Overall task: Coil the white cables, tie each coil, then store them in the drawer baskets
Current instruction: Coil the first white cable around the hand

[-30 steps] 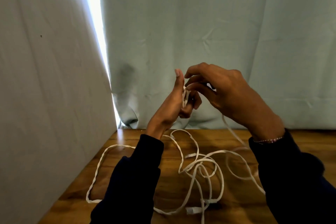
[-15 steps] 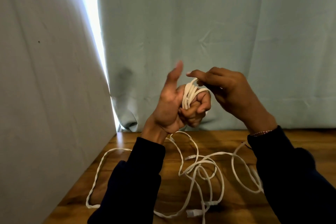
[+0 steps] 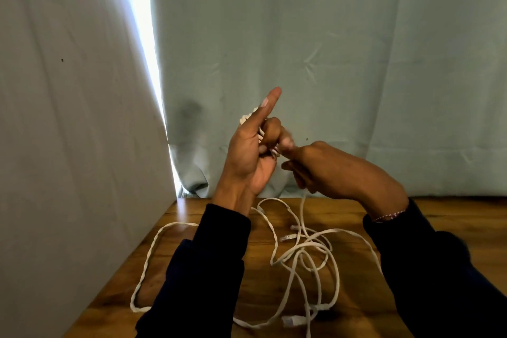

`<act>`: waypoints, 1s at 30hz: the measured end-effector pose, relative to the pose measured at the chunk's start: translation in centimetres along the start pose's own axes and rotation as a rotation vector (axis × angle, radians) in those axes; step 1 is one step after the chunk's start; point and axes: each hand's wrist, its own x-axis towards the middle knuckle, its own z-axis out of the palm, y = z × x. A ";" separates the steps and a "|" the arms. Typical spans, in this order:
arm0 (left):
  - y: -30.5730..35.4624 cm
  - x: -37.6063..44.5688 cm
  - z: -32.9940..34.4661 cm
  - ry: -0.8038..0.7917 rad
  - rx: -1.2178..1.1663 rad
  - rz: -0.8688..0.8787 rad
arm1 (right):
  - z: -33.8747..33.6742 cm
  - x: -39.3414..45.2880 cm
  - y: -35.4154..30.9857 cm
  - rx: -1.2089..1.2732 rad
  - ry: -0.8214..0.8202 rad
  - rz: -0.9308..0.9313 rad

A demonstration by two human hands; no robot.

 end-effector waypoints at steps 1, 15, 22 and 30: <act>-0.1 0.0 -0.5 0.043 0.032 0.037 | 0.0 -0.1 -0.1 -0.025 -0.017 0.012; -0.7 0.7 -0.4 0.214 0.582 -0.124 | -3.0 -2.2 -1.9 -0.094 0.286 -0.331; -1.1 0.5 -0.3 -0.240 0.413 -0.377 | -5.1 -3.1 -0.9 -0.191 0.562 -0.342; -0.6 0.6 -0.2 -0.508 0.259 -0.404 | -5.3 -3.2 1.1 -0.277 0.721 -0.343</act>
